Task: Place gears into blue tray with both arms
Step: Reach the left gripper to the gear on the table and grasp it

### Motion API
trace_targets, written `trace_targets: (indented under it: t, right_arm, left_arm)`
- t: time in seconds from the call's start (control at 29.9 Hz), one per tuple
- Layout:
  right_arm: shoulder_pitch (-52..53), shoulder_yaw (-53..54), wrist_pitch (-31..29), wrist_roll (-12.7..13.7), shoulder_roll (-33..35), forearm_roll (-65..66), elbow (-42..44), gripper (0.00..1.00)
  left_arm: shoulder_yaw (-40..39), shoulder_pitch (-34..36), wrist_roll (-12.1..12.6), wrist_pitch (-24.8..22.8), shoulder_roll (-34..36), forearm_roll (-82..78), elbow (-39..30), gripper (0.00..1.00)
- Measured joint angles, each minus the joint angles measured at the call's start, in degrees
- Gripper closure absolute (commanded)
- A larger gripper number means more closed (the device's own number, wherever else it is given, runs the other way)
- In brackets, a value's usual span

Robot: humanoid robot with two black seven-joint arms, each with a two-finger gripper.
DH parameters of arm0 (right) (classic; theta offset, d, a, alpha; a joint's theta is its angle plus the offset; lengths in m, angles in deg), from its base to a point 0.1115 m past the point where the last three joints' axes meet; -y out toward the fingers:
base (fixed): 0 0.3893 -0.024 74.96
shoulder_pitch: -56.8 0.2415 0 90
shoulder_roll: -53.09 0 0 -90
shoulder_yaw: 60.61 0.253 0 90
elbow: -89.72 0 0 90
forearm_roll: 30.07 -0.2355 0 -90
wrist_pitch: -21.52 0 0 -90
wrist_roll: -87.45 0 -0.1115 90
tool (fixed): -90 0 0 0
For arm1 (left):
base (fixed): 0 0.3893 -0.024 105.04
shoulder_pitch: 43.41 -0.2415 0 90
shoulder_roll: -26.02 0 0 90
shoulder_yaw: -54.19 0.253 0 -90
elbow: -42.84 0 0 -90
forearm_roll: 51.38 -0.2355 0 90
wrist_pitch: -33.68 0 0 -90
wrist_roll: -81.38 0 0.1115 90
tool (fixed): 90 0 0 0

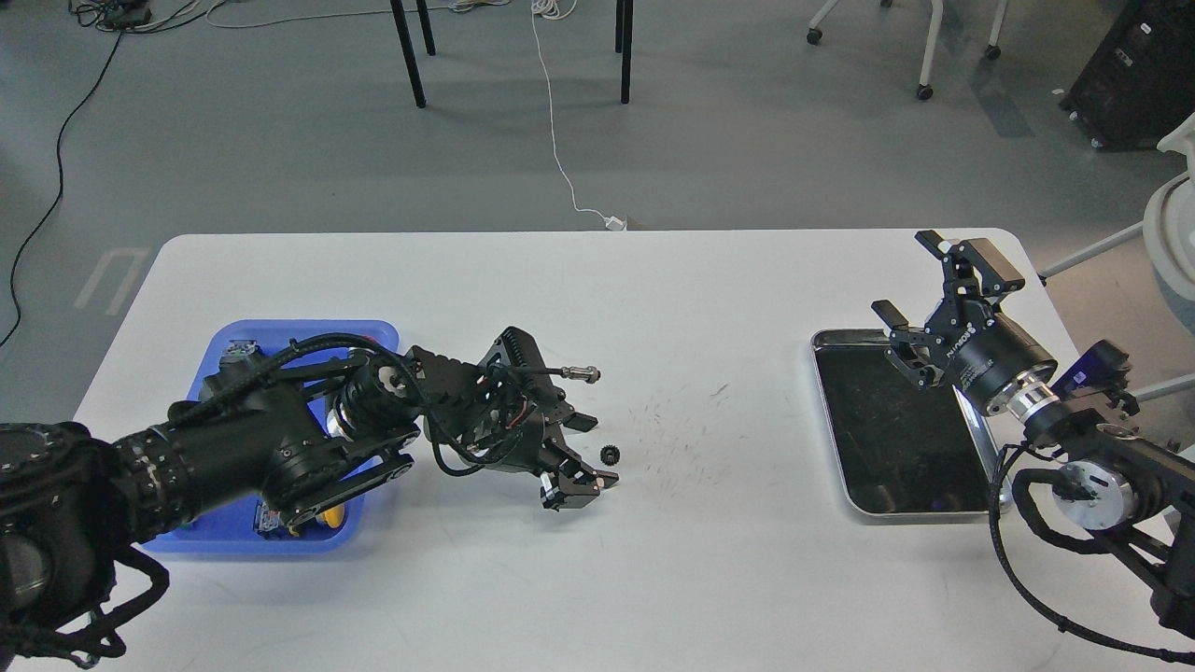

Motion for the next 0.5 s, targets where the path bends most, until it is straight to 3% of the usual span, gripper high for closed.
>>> trace_targets:
  t: [0.07, 0.2, 0.33, 0.5]
  right_arm:
    - [0.0, 0.0, 0.0, 0.0, 0.0, 0.0, 0.1, 0.03]
    - [0.0, 0.0, 0.0, 0.0, 0.0, 0.1, 0.1, 0.03]
    - [0.0, -0.1, 0.0, 0.0, 0.0, 0.1, 0.1, 0.03]
    - [0.0, -0.1, 0.0, 0.0, 0.0, 0.1, 0.1, 0.03]
  left_arm:
    - [0.0, 0.0, 0.0, 0.0, -0.4, 0.0, 0.5, 0.43]
    - [0.0, -0.1, 0.0, 0.3, -0.7, 0.0, 1.0, 0.72]
    - [0.1, -0.2, 0.1, 1.1, -0.8, 0.0, 1.1, 0.86]
    - [0.2, -0.1, 0.1, 1.2, -0.8, 0.0, 1.0, 0.90]
